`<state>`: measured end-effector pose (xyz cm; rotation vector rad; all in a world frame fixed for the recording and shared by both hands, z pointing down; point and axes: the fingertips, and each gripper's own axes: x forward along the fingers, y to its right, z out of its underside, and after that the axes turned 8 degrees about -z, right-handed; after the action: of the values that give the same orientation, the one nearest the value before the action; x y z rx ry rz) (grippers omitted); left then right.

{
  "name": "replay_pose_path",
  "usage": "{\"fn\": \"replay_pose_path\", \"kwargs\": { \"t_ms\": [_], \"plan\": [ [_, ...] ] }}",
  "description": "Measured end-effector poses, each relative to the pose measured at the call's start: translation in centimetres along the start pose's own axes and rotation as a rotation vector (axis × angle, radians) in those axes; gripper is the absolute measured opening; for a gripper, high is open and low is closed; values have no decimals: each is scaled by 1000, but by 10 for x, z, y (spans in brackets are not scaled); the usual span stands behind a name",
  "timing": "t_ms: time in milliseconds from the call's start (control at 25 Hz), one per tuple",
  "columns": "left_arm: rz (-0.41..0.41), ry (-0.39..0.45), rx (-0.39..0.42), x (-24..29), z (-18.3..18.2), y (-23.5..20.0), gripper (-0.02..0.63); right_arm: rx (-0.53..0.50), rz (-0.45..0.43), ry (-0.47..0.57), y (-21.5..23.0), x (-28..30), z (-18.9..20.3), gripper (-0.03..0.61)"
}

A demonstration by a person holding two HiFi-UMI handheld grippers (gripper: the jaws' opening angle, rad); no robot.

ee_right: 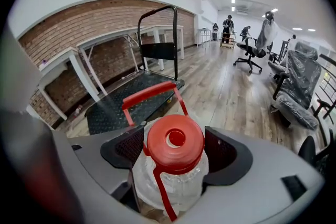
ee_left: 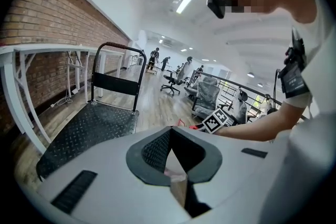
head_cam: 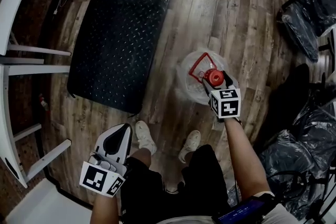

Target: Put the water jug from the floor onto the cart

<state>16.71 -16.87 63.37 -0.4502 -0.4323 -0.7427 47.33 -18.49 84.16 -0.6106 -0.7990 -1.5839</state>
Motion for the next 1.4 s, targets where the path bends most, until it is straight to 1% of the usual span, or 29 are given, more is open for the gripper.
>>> {"fn": "replay_pose_path", "kwargs": {
  "t_ms": [240, 280, 480, 640, 760, 920, 1120, 1280, 1400],
  "plan": [
    [-16, 1, -14, -7, 7, -7, 0, 17, 20, 1, 2, 4, 0, 334],
    [-19, 1, -14, -7, 6, -8, 0, 16, 25, 3, 3, 4, 0, 318],
    [-33, 20, -20, -8, 1, -8, 0, 14, 49, 13, 6, -2, 3, 313],
    [-46, 32, 41, -11, -9, -9, 0, 18, 60, 29, 5, -22, 1, 311],
    [-58, 53, 48, -18, -22, -14, 0, -3, 63, 53, -4, -48, -19, 311],
    [-91, 98, 8, -37, -48, -31, 0, -65, 53, 56, -27, -83, -56, 311],
    [-160, 149, -23, -78, -79, -70, 0, -108, 14, 68, -75, -115, -100, 311],
    [-232, 177, -39, -114, -93, -103, 0, -139, -33, 74, -118, -130, -132, 311],
    [-291, 181, -45, -142, -93, -130, 0, -168, -80, 79, -157, -130, -154, 311]
  ]
}}
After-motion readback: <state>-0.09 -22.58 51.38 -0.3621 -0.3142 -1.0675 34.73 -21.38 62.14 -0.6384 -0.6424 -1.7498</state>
